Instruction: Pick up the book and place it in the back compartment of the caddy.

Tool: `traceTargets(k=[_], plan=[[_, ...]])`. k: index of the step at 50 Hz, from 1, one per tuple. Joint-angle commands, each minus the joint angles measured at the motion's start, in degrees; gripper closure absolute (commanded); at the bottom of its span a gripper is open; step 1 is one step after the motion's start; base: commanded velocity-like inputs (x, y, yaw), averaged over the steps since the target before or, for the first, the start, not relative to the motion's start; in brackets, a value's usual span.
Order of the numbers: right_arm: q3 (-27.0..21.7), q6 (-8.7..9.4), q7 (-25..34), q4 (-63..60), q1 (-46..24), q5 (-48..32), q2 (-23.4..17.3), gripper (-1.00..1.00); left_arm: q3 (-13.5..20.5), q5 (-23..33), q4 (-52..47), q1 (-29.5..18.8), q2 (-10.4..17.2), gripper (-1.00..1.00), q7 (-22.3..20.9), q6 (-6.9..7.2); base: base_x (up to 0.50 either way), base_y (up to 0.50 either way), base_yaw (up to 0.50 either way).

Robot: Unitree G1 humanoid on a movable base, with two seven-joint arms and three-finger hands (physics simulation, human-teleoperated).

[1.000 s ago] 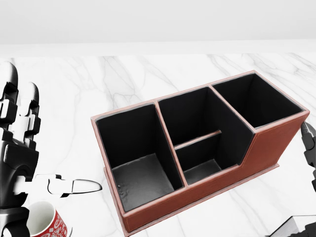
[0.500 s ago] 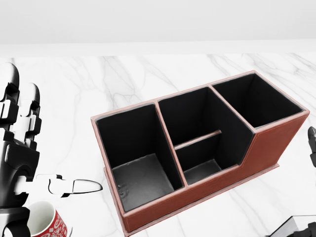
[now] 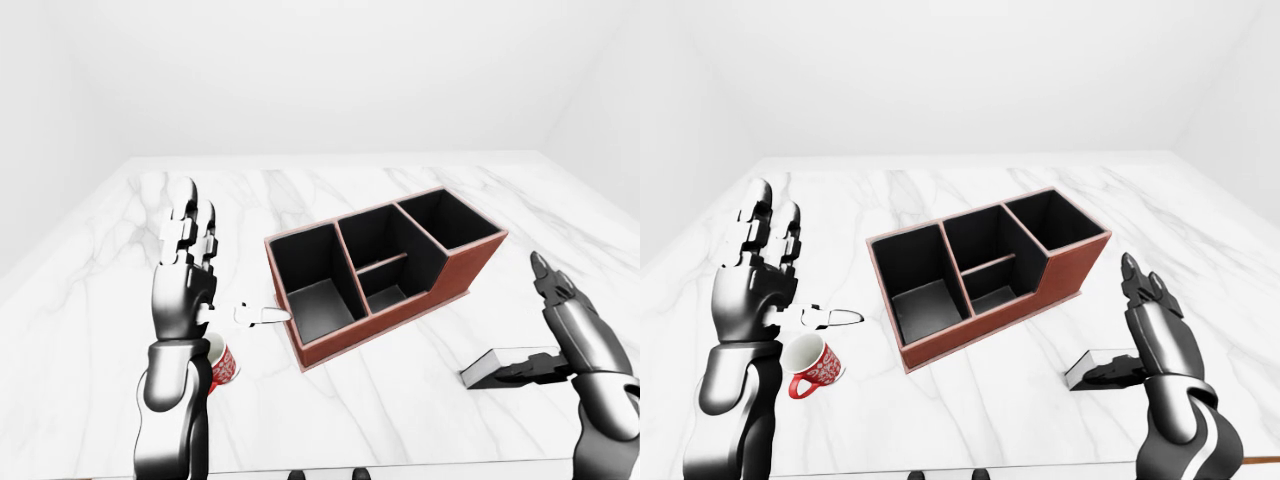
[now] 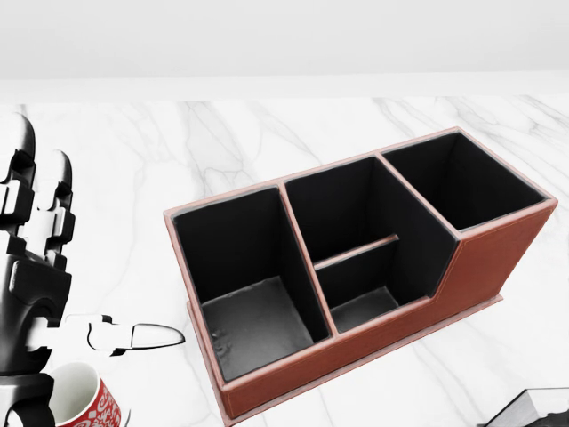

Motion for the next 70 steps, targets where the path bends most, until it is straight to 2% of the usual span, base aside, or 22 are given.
traceTargets(k=[1,17,18,25,34,37,48,61,63,65,66,70], plan=[[-0.82,0.0,-1.46,2.7,-0.34,0.31,-0.88,-1.0,-0.03,0.05,0.02,0.0,0.0,-1.0,-0.02,0.0,0.0,0.0,0.0],[-1.1,0.0,-3.68,9.17,-1.2,1.29,-3.29,-1.0,-0.19,0.23,0.44,0.14,-0.06,-1.0,-0.08,0.0,0.0,0.0,0.0],[-0.62,-0.7,-2.86,9.93,-1.48,2.72,-3.54,-1.0,-0.26,0.29,0.62,0.08,-0.07,-1.0,-0.05,0.0,0.0,0.0,0.0],[-0.28,-1.62,-3.84,12.95,-2.31,2.95,-4.95,-1.0,-0.25,0.33,1.05,0.03,-0.06,-1.0,-0.04,0.0,0.0,0.0,0.0],[0.79,-2.09,-4.45,13.84,-2.55,2.07,-5.34,-1.0,-0.13,0.21,1.04,-0.05,-0.03,-1.0,-0.04,0.0,0.0,0.0,0.0],[1.05,-2.83,-4.91,14.87,-2.72,2.12,-5.61,-1.0,-0.16,0.2,0.95,-0.09,-0.02,-1.0,0.0,0.0,0.0,0.0,0.0],[2.41,-3.04,-3.6,13.43,-2.78,0.49,-5.24,-1.0,-0.46,0.41,1.08,0.23,-0.11,-1.0,-0.03,0.0,0.0,0.0,0.0],[3.9,-4.72,-2.7,13.17,-2.8,-1.11,-5.12,-1.0,-0.68,0.56,0.82,0.4,-0.19,-1.0,-0.07,0.0,0.0,0.0,0.0],[4.27,-5.15,-2.51,12.88,-2.75,-1.83,-5.12,-1.0,-0.84,0.64,0.69,0.65,-0.25,-1.0,-0.09,0.0,0.0,0.0,0.0],[4.73,-7.09,-1.92,12.7,-2.43,-2.54,-5.52,-1.0,-1.02,0.74,0.37,0.86,-0.29,-1.0,-0.15,0.0,0.0,0.0,0.0],[4.24,-5.57,-0.61,11.03,-2.85,-1.89,-4.85,-1.0,-1.26,0.87,0.28,1.04,-0.32,-1.0,-0.23,0.0,0.0,0.0,0.0],[4.94,-6.19,-0.94,12.03,-3.07,-2.93,-4.8,-1.0,-1.21,0.94,0.59,0.98,-0.35,-1.0,-0.25,0.0,0.0,0.0,0.0]])
